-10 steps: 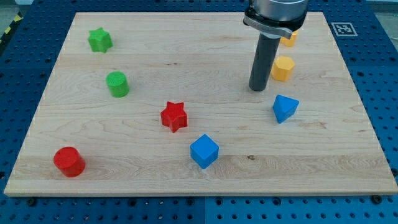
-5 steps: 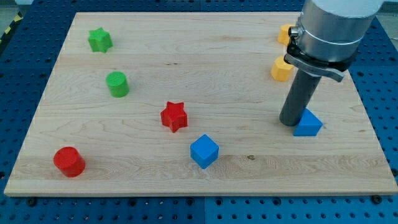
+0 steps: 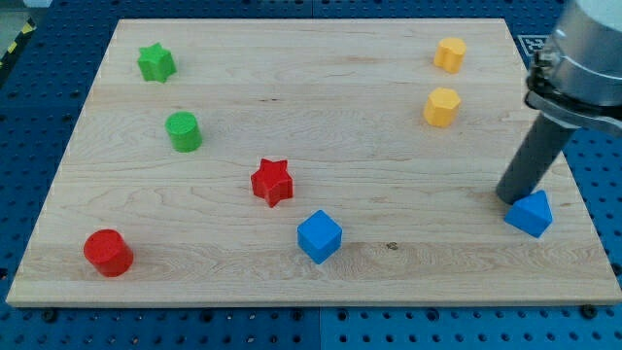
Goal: Move the blue triangle towards the bottom right corner of the board
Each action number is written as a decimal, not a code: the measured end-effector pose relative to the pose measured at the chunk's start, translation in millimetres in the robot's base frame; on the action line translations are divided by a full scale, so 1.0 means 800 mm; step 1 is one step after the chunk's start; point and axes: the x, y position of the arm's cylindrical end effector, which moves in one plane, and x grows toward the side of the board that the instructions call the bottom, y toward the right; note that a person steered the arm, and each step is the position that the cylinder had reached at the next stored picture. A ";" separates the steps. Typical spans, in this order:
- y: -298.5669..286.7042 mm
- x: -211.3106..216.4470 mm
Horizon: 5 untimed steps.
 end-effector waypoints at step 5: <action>0.015 0.050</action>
